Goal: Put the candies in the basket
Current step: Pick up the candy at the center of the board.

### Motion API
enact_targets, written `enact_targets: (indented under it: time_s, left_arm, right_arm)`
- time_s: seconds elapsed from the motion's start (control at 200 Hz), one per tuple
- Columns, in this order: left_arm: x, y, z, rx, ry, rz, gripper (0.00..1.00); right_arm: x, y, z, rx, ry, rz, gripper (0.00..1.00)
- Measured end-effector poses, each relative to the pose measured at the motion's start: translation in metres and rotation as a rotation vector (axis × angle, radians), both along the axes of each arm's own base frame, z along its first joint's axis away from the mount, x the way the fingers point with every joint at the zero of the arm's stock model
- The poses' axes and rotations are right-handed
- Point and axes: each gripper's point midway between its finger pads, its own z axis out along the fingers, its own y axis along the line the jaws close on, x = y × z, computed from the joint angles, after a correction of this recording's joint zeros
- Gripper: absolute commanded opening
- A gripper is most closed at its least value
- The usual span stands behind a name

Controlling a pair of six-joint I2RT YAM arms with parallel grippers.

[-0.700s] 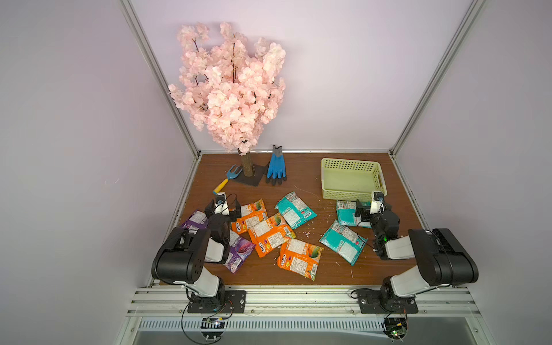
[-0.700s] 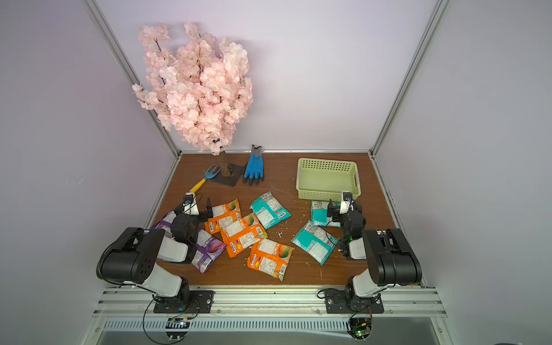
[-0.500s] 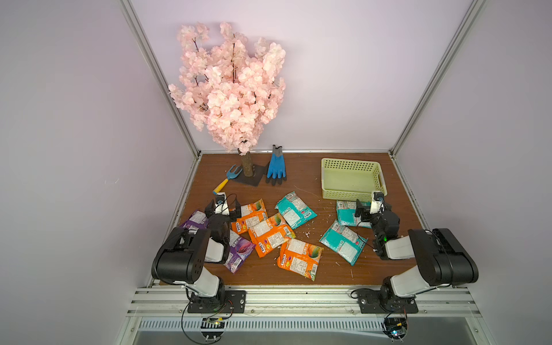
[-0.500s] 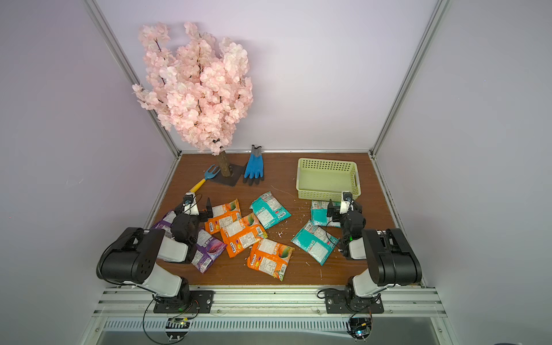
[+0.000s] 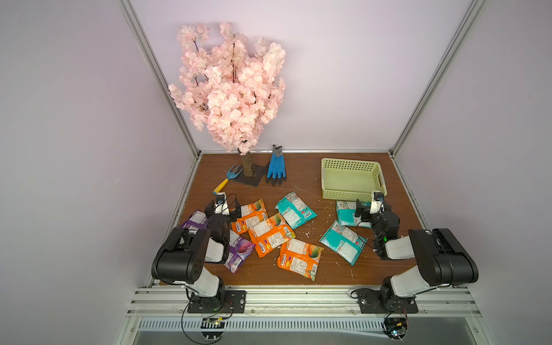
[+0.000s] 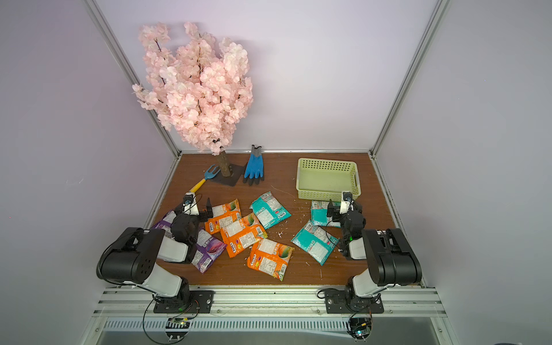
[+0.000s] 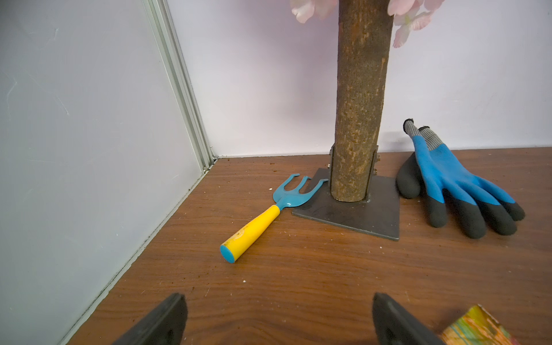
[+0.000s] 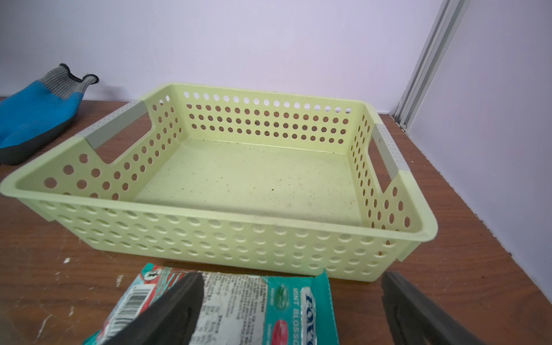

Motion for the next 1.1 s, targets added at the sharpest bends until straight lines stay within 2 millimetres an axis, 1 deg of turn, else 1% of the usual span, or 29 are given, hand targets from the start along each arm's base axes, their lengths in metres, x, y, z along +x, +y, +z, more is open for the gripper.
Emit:
enact_targets:
  time_s: [0.075, 0.145, 0.205, 0.275, 0.35, 0.415, 0.53, 0.581, 0.621, 0.666, 0.716, 0.756, 0.801, 0.841, 0.891, 0.956, 1.021, 1.101]
  left_arm:
    - [-0.003, 0.0, 0.001, 0.001, -0.007, 0.006, 1.0]
    - [-0.008, 0.0, 0.008, 0.005, -0.025, 0.021, 1.0]
    - [-0.011, -0.001, 0.019, 0.009, -0.053, 0.032, 1.0]
    - [-0.014, -0.003, 0.036, 0.009, -0.087, 0.037, 1.0]
    - [-0.013, -0.003, 0.06, -0.015, -0.129, 0.054, 1.0]
    - [-0.012, -0.002, 0.084, -0.058, -0.17, 0.067, 1.0]
    - [-0.008, 0.003, 0.136, -0.166, -0.231, 0.099, 1.0]
    - [-0.006, 0.005, 0.158, -0.214, -0.238, 0.116, 1.0]
    - [-0.005, 0.007, 0.175, -0.258, -0.24, 0.128, 1.0]
    - [-0.002, 0.008, 0.19, -0.306, -0.226, 0.139, 1.0]
    - [0.0, 0.007, 0.203, -0.348, -0.201, 0.145, 1.0]
    - [0.001, 0.007, 0.21, -0.375, -0.177, 0.146, 1.0]
    - [0.001, 0.004, 0.211, -0.403, -0.137, 0.139, 1.0]
    - [0.001, 0.0, 0.208, -0.421, -0.098, 0.127, 1.0]
    - [0.0, -0.006, 0.199, -0.433, -0.044, 0.098, 1.0]
    - [-0.001, -0.019, 0.178, -0.448, 0.045, 0.036, 1.0]
    - [-0.005, -0.035, 0.156, -0.469, 0.134, -0.041, 1.0]
    - [-0.01, -0.054, 0.136, -0.5, 0.222, -0.137, 1.0]
  right_arm:
    - [0.0, 0.0, 0.001, 0.0, 0.001, -0.002, 0.99]
    - [-0.002, 0.0, 0.006, 0.0, 0.001, -0.001, 0.99]
    - [-0.001, 0.001, 0.017, 0.0, -0.01, 0.006, 0.99]
    - [0.003, 0.004, 0.039, 0.006, -0.043, 0.023, 0.99]
    - [0.006, 0.006, 0.065, 0.027, -0.079, 0.03, 0.99]
    - [0.008, 0.008, 0.086, 0.059, -0.097, 0.036, 0.99]
    - [0.016, 0.008, 0.122, 0.154, -0.091, 0.017, 0.99]
    - [0.02, 0.006, 0.134, 0.2, -0.071, -0.005, 0.99]
    - [0.024, 0.004, 0.143, 0.237, -0.05, -0.025, 0.99]
    - [0.027, 0.0, 0.15, 0.282, -0.016, -0.063, 0.99]
    - [0.028, -0.005, 0.157, 0.326, 0.017, -0.11, 0.99]
    - [0.027, -0.01, 0.158, 0.351, 0.044, -0.148, 0.99]
    - [0.026, -0.015, 0.154, 0.377, 0.079, -0.176, 0.99]
    - [0.024, -0.019, 0.147, 0.397, 0.116, -0.192, 0.99]
    - [0.02, -0.022, 0.136, 0.42, 0.166, -0.198, 0.99]
    - [0.016, -0.021, 0.118, 0.449, 0.23, -0.188, 0.99]
    - [0.013, -0.014, 0.103, 0.475, 0.282, -0.155, 0.98]
    - [0.008, 0.005, 0.088, 0.484, 0.35, -0.094, 0.98]
